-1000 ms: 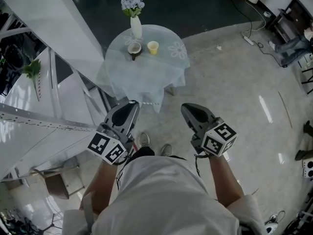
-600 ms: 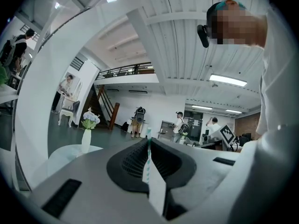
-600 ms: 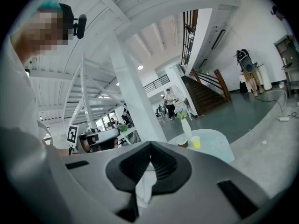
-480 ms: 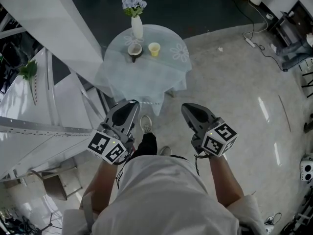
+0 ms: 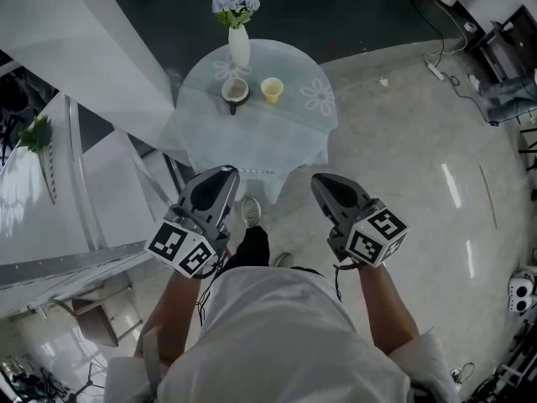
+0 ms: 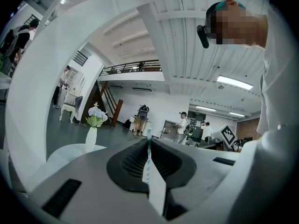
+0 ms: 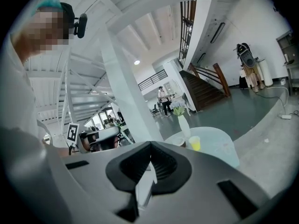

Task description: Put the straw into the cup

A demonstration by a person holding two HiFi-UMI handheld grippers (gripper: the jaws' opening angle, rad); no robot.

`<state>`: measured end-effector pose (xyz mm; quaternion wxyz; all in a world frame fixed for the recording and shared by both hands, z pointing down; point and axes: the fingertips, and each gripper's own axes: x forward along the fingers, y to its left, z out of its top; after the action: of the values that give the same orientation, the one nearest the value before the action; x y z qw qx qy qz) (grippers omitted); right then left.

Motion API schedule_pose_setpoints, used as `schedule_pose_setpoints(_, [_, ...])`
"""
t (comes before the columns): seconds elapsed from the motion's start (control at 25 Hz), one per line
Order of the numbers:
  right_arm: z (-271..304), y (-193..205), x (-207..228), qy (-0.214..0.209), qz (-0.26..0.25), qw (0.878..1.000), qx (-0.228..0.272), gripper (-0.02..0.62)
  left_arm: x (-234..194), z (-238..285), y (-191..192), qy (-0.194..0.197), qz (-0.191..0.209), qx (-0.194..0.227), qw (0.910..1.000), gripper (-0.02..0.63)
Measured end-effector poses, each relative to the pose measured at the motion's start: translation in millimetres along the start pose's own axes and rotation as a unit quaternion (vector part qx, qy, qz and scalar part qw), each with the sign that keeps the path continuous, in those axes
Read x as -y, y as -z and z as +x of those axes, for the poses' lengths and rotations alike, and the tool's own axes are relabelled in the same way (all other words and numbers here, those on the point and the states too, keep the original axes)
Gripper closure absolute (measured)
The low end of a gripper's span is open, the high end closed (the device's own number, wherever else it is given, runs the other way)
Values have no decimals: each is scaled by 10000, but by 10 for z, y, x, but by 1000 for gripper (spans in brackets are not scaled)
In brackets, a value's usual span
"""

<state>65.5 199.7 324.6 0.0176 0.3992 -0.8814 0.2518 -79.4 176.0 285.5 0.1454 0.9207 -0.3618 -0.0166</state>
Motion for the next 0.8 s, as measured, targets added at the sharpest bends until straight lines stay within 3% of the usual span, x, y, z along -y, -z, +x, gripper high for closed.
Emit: schedule_pose_setpoints(0.8, [1355,-394,662,299,263,9989,-259,575,-1475,857,-222,133,-257,-173,9994,569])
